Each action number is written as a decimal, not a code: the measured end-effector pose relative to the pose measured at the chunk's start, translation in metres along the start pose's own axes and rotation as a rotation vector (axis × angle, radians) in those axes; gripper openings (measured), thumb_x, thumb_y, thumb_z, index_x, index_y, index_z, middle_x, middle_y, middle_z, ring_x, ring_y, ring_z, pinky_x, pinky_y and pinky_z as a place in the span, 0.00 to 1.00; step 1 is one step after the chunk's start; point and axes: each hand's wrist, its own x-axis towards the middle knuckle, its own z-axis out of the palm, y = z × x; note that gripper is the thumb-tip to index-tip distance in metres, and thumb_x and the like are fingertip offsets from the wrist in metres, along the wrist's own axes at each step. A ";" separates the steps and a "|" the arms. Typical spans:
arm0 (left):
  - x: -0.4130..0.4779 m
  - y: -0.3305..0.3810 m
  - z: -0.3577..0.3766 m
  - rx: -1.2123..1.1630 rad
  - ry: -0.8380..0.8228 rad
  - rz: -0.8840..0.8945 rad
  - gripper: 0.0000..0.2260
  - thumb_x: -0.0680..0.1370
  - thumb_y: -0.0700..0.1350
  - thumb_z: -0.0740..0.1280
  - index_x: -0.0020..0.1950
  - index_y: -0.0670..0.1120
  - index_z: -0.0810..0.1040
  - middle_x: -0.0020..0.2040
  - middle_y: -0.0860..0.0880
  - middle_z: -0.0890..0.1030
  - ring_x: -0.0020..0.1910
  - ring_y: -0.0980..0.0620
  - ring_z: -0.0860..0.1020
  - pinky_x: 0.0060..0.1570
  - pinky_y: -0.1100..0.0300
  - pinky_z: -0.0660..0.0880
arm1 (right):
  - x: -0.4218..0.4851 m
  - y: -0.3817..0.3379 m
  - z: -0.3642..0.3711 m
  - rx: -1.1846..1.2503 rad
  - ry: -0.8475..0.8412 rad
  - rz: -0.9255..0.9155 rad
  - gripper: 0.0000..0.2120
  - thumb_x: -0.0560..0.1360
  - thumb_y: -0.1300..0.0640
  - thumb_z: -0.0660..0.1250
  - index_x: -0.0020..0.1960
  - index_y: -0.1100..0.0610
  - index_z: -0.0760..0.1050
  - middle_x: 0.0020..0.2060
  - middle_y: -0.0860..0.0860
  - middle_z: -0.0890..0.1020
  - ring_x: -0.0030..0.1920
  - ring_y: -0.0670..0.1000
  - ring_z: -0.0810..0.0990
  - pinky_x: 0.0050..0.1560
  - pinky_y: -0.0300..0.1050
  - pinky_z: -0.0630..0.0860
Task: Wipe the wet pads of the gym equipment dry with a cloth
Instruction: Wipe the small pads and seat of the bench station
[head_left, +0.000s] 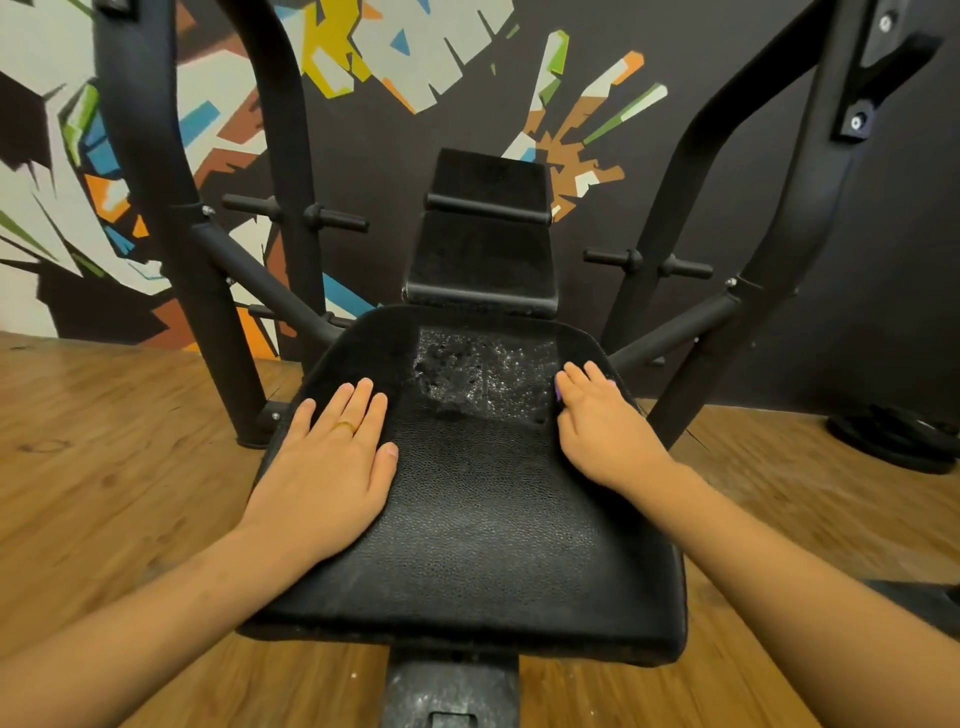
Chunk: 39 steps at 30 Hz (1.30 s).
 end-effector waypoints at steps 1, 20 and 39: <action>0.000 0.000 0.001 0.003 0.001 -0.001 0.35 0.79 0.61 0.34 0.83 0.48 0.50 0.83 0.49 0.50 0.82 0.52 0.48 0.78 0.50 0.45 | 0.016 0.005 -0.001 -0.001 0.003 0.007 0.13 0.77 0.57 0.51 0.56 0.60 0.70 0.55 0.55 0.72 0.59 0.56 0.67 0.64 0.62 0.68; -0.001 0.000 0.003 -0.016 0.016 0.007 0.34 0.80 0.60 0.37 0.83 0.47 0.55 0.82 0.46 0.55 0.82 0.49 0.52 0.79 0.47 0.49 | 0.023 0.015 -0.013 0.026 -0.077 -0.044 0.18 0.81 0.63 0.55 0.69 0.64 0.68 0.70 0.59 0.69 0.72 0.62 0.63 0.72 0.57 0.60; -0.001 0.003 0.000 0.019 -0.017 -0.001 0.36 0.79 0.59 0.35 0.83 0.44 0.55 0.83 0.44 0.54 0.82 0.47 0.51 0.79 0.44 0.49 | -0.037 -0.008 -0.009 -0.013 0.009 -0.098 0.24 0.82 0.57 0.54 0.77 0.60 0.65 0.76 0.54 0.66 0.77 0.56 0.61 0.79 0.46 0.50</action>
